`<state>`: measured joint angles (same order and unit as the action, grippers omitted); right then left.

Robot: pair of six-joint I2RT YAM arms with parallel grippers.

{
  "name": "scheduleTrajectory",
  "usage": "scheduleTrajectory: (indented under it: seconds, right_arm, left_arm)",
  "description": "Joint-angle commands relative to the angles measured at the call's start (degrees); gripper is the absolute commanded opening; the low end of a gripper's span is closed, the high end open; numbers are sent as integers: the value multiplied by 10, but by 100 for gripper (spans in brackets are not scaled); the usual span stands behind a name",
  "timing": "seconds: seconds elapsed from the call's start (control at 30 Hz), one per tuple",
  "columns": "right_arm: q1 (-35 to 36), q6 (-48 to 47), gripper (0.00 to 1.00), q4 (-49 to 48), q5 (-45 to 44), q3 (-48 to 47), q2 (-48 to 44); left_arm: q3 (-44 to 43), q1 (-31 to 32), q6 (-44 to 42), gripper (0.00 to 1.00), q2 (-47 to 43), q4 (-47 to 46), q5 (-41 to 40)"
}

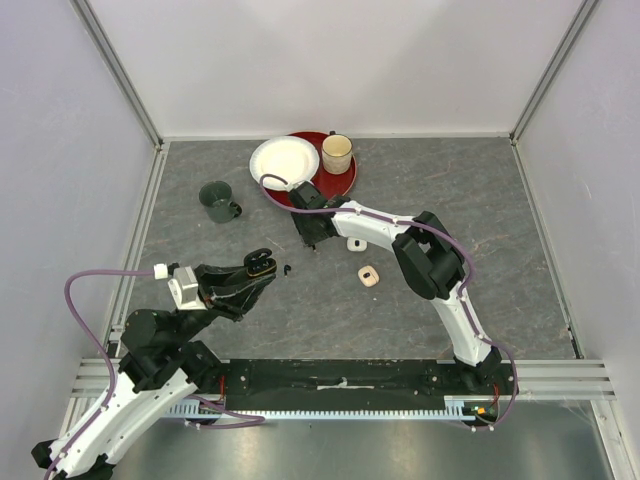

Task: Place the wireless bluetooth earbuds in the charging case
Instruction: Pick up the earbud from the center of the board.

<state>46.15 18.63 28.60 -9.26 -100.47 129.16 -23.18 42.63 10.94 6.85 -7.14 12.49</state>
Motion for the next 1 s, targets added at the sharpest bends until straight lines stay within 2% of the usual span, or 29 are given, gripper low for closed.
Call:
scheduleTrajectory:
  seconds: [0.0,0.47,0.77,0.87,0.97]
  right_arm:
    - [5,-4,41,15,-11,-1,4]
    - [19,17,40,27,-23,15,1]
    - [20,19,35,44,-34,21,-2]
    - [20,21,27,43,-39,37,-12]
    - [21,27,25,39,-31,56,-22]
  left_arm:
    - [-20,2,-25,2,6,-6,-5]
    - [-19,3,-17,2,20,-16,-5]
    - [-14,3,-14,2,17,-16,-8]
    - [-15,3,-13,2,13,-12,-12]
    - [-16,3,-11,2,7,-9,-12]
